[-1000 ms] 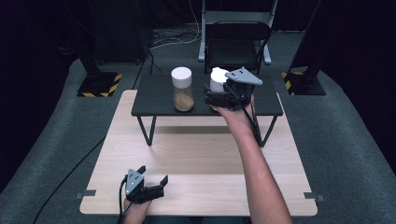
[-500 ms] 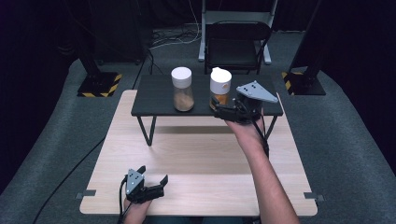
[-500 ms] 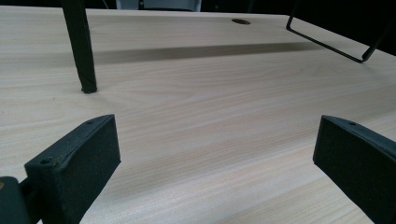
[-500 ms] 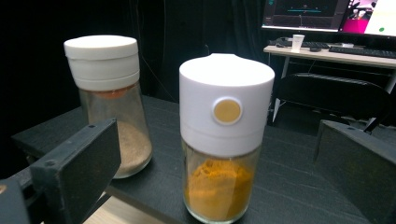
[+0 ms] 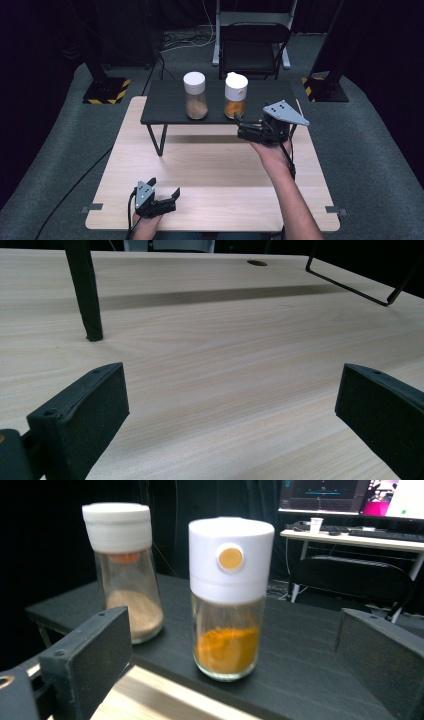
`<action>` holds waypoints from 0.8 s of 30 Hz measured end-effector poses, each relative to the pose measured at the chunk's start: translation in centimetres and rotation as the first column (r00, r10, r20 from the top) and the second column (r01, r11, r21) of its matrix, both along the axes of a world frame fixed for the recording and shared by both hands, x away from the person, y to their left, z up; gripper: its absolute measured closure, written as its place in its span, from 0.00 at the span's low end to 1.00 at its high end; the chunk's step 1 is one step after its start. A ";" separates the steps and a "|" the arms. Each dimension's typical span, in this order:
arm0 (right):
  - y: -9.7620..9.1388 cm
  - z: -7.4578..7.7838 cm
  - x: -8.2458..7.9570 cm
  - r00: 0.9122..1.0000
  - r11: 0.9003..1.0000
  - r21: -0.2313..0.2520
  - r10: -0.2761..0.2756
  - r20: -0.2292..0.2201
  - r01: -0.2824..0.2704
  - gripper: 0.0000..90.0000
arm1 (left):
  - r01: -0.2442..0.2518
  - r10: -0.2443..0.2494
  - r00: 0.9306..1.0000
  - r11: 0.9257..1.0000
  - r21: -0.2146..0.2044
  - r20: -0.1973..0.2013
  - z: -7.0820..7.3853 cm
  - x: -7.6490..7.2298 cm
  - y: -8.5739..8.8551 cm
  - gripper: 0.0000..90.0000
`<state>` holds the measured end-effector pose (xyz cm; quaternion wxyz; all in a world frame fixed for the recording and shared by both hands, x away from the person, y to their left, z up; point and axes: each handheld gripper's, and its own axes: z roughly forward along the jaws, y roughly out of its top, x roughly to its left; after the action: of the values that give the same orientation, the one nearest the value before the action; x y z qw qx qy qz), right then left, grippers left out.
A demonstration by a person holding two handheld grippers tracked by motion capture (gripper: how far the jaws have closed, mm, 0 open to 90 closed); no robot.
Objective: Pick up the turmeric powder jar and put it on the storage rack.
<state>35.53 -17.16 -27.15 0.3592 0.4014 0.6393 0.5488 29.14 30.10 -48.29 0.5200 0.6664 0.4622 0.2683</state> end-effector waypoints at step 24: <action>-3.7 -5.4 -3.8 0.999 1.000 -0.004 -0.003 -0.042 0.003 0.01 | 0.001 -0.001 1.000 1.000 0.002 -0.004 0.1 0.1 0.0 0.00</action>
<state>31.68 -20.85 -32.58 0.3472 0.4130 0.6474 0.5383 29.21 30.07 -48.23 0.5186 0.6676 0.4626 0.2672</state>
